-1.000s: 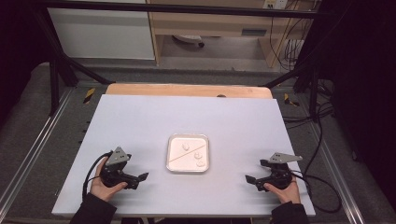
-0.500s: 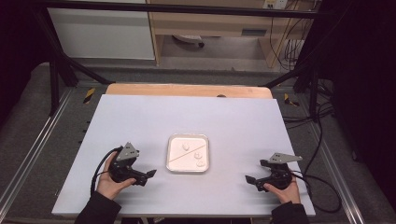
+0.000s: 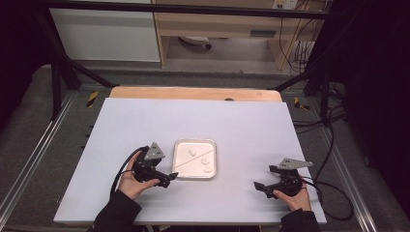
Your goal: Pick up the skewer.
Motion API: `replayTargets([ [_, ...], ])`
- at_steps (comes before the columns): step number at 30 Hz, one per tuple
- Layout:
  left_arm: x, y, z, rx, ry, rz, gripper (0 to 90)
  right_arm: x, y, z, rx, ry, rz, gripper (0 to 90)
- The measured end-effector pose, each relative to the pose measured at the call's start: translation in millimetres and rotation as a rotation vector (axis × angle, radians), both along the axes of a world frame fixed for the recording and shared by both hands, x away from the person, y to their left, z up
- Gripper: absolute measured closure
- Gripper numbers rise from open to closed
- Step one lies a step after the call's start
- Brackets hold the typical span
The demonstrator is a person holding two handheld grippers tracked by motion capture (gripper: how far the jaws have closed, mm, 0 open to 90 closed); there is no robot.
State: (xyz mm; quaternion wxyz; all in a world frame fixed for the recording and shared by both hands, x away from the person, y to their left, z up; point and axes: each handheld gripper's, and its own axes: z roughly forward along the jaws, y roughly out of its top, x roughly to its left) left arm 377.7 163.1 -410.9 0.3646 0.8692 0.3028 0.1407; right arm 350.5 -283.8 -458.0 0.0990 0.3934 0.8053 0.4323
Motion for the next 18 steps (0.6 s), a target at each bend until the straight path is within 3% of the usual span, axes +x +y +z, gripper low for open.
replayTargets([
  [7, 11.7, -18.9, -3.6, 0.024, 0.019, 0.001, 9.8, 0.2, 0.5, -0.4, 0.003, 0.001, -0.001, 1.2],
  [18, 29.9, -42.0, -9.5, 0.077, 0.052, -0.022, 31.2, 0.2, 0.7, -0.4, 0.002, 0.004, 0.002, 1.2],
])
